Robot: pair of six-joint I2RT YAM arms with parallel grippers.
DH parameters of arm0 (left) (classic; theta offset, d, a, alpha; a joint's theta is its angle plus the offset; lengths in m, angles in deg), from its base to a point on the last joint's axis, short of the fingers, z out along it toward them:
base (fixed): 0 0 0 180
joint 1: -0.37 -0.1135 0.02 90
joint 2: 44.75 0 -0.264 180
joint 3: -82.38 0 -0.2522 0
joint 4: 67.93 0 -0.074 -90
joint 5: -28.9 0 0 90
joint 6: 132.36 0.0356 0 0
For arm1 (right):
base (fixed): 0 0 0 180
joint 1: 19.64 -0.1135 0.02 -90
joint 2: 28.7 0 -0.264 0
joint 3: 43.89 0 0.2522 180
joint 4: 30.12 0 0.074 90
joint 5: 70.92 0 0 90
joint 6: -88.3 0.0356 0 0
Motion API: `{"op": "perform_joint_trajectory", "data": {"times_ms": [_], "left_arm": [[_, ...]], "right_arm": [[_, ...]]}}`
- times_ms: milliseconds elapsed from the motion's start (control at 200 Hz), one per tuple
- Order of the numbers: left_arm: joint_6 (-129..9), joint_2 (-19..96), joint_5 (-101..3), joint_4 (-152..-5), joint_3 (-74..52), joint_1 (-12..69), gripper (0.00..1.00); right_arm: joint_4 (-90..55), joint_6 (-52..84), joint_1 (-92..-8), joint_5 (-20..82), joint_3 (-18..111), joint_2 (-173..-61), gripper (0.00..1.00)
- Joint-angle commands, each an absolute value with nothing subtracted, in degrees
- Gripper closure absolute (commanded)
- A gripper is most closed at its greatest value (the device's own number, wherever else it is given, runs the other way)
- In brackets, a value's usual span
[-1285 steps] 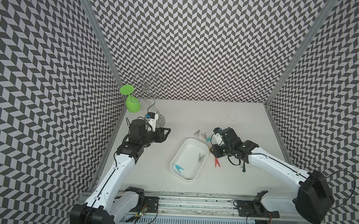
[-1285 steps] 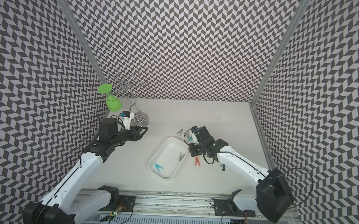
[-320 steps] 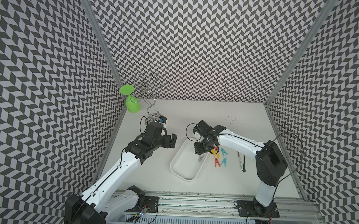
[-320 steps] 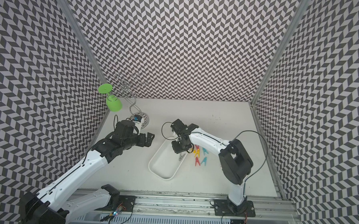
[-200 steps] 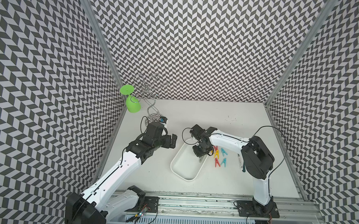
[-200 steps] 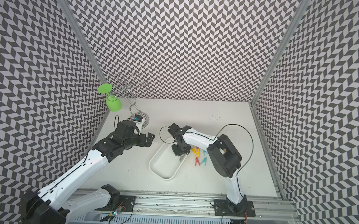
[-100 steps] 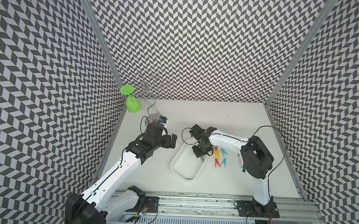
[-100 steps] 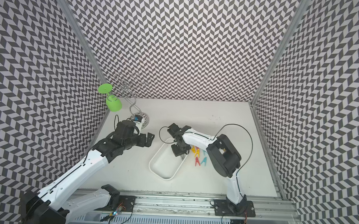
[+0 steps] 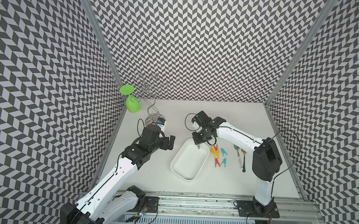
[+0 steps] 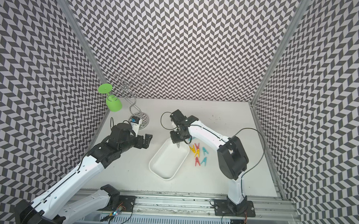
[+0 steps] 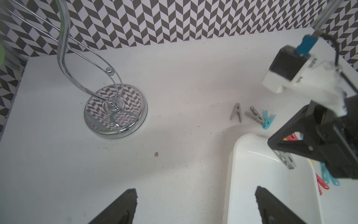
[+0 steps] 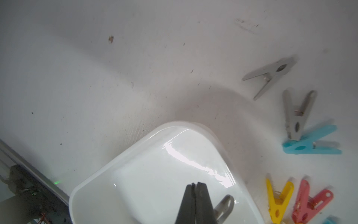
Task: Take the clothespins out of the storage box
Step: Place the clothespin at the center of the board.
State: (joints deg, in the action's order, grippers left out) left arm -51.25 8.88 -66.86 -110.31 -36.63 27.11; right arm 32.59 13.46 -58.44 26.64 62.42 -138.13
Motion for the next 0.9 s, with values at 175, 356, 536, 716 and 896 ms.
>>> {"op": "perform_joint_trajectory", "data": {"times_ms": [175,356,536,716,896], "left_arm": [[-48.96,3.67,-70.08,-102.82,-41.18,27.27,0.00],[-48.18,0.59,-71.38,-99.18,-43.88,27.22,0.00],[-44.94,-3.97,-67.24,-92.12,-49.45,27.00,0.00],[-42.13,-10.17,-65.97,-83.17,-55.87,27.04,0.00],[-43.05,-11.02,-71.70,-81.31,-57.92,26.90,0.00]], "right_arm": [[22.54,16.20,-45.60,28.05,54.77,-133.23,0.99],[19.97,14.96,-41.49,30.57,51.98,-136.65,0.97],[17.95,12.24,-39.87,30.73,49.65,-139.50,0.96],[17.01,9.53,-38.26,28.93,48.28,-140.32,0.95],[16.51,7.54,-37.29,29.63,47.40,-140.67,0.86]]}}
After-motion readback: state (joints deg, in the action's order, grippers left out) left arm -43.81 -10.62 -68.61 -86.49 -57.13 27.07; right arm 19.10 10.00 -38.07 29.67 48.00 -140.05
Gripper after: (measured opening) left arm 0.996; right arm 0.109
